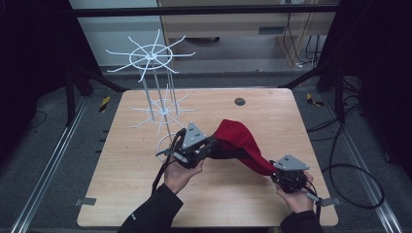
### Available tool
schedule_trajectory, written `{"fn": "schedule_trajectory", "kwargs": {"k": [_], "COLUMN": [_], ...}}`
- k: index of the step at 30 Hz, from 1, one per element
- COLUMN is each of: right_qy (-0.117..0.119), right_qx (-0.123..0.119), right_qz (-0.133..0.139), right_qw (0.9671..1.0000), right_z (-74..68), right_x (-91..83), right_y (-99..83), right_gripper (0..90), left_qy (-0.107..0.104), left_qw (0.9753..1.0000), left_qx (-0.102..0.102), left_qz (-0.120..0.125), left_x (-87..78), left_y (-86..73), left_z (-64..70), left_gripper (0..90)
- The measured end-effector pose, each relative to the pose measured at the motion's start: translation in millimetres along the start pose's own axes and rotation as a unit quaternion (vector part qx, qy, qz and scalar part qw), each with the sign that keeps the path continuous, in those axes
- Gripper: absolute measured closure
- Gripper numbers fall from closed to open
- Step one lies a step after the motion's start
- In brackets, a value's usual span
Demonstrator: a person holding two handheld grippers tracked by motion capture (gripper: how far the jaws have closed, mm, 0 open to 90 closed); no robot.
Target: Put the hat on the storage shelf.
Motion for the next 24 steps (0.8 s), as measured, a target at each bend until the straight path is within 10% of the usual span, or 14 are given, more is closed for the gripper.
{"fn": "schedule_trajectory", "kwargs": {"k": [24], "right_qy": [0.122], "right_qx": [0.041], "right_qz": [0.067], "right_qw": [0.9894], "right_z": [-34.2], "right_x": [-42.3], "right_y": [27.4], "right_gripper": [39.5], "left_qy": [-0.017], "left_qw": [0.999], "left_qx": [-0.025], "left_qz": [-0.034], "left_x": [-18.1], "left_y": [-54.7], "left_z": [0.5], "left_gripper": [85.3]}}
Point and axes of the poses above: each handheld gripper's, and its own axes: x roughly forward along the jaws, y roughly out of its top, z roughly to its right, the point moved 3 cm from there along x, roughly forward along the jaws, and after that the axes turned 14 degrees about -y, right-handed, at the moved point
